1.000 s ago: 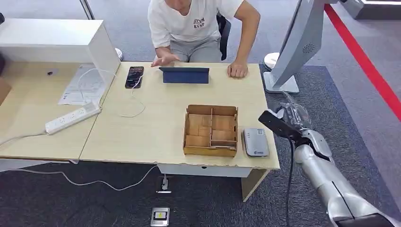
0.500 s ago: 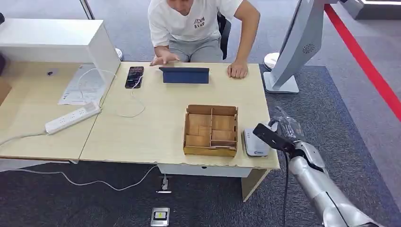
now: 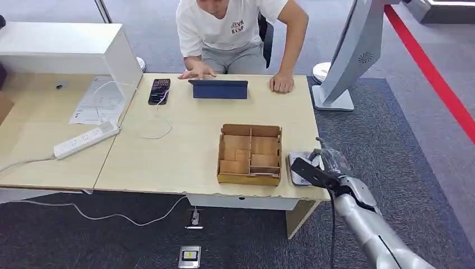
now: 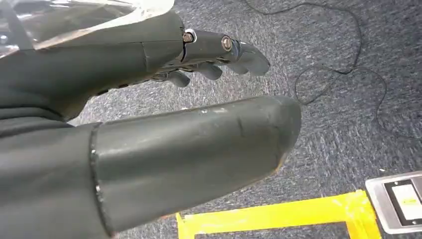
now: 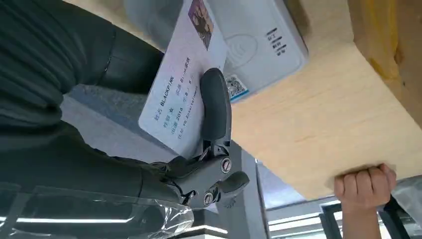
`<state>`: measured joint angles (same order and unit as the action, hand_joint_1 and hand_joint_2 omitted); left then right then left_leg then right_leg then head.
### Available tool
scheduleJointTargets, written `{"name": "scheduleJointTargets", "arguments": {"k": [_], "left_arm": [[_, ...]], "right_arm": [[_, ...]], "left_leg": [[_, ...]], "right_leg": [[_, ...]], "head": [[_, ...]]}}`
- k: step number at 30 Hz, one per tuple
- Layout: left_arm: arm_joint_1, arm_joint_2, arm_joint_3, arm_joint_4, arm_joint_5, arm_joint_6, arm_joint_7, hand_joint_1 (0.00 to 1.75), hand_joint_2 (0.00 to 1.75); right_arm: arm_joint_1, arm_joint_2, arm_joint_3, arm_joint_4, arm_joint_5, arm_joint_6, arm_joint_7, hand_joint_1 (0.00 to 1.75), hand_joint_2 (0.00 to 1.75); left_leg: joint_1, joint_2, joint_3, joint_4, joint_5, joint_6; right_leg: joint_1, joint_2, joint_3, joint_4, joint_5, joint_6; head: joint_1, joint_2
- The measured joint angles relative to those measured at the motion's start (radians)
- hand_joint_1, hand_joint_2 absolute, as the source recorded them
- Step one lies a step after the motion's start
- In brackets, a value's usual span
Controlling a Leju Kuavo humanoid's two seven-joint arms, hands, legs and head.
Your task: Pass the card to the sensor for recognition and then transmit it.
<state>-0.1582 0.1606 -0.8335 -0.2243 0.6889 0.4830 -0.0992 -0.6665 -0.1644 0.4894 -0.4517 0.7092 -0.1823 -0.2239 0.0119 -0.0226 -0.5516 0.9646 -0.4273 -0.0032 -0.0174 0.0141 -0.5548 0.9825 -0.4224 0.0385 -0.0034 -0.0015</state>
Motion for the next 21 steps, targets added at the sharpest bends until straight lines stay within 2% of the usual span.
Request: {"name": "scheduleJointTargets", "arguments": {"k": [9, 21], "left_arm": [[0.000, 0.000, 0.000, 0.000, 0.000, 0.000, -0.003, 0.00, 0.00], [0.000, 0.000, 0.000, 0.000, -0.008, -0.014, -0.008, 0.00, 0.00]], "right_arm": [[0.011, 0.008, 0.010, -0.005, 0.000, 0.003, 0.003, 1.75, 1.75], [0.021, 0.013, 0.025, -0.019, -0.010, 0.038, 0.040, 1.75, 1.75]], "left_leg": [[0.000, 0.000, 0.000, 0.000, 0.000, 0.000], [0.000, 0.001, 0.002, 0.000, 0.000, 0.000]], "right_leg": [[0.000, 0.000, 0.000, 0.000, 0.000, 0.000], [0.000, 0.000, 0.001, 0.000, 0.000, 0.000]], "head": [[0.000, 0.000], [0.000, 0.000]]}}
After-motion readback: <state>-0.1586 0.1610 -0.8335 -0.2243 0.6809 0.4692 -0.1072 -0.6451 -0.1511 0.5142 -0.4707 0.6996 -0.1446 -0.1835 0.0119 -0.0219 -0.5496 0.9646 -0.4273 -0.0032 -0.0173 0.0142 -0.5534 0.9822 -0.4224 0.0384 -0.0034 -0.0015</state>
